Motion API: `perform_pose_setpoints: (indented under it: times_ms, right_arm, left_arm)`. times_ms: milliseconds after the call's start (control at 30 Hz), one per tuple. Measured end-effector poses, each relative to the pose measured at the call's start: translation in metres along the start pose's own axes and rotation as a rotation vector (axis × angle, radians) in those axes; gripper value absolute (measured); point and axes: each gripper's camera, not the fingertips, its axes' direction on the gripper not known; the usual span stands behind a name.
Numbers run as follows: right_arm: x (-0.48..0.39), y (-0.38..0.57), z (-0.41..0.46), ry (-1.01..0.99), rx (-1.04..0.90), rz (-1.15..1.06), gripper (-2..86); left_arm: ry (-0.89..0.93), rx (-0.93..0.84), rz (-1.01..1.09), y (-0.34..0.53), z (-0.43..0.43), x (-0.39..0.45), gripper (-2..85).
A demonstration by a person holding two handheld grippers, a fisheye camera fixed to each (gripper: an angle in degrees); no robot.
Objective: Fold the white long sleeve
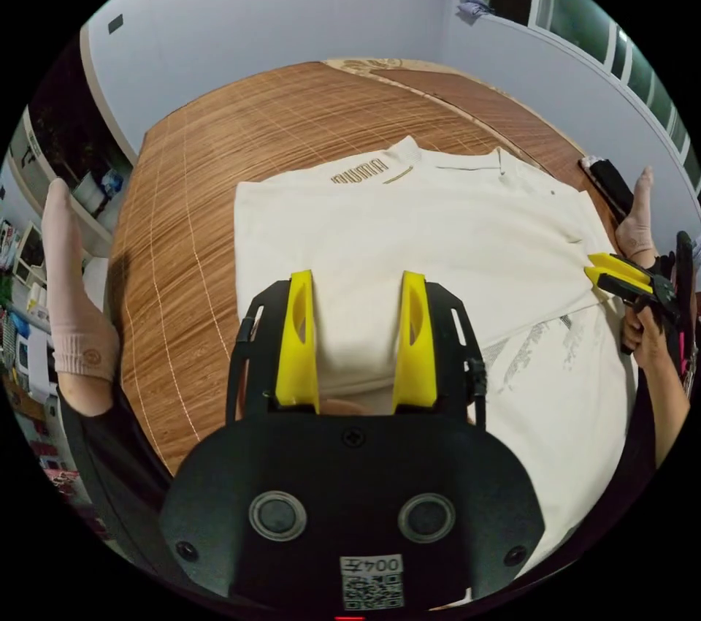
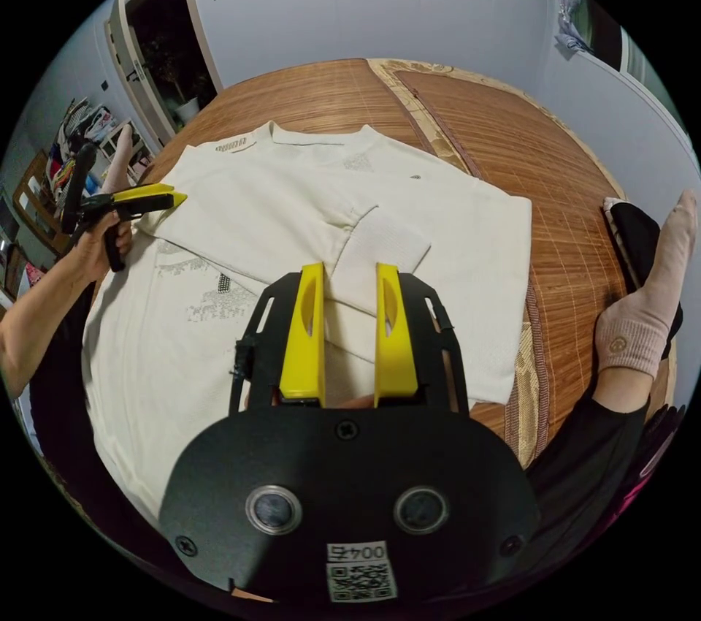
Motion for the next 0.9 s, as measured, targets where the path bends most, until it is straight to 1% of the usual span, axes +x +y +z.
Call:
perform_pose_setpoints:
  times_ms: [100, 300, 900]
  right_arm:
    - [0.002, 0.0, 0.0, -0.005, 0.0, 0.004, 11.2]
    - [0.005, 0.0, 0.0, -0.01, 0.001, 0.008, 11.1]
    - [0.014, 0.001, -0.001, -0.005, 0.003, 0.011, 11.0]
  left_arm:
    - [-0.012, -0.003, 0.006, 0.0, 0.002, 0.005, 15.4]
    - [0.027, -0.007, -0.01, -0.001, 0.006, 0.004, 15.3]
    - [0.015, -0.007, -0.005, -0.002, 0.013, 0.016, 15.3]
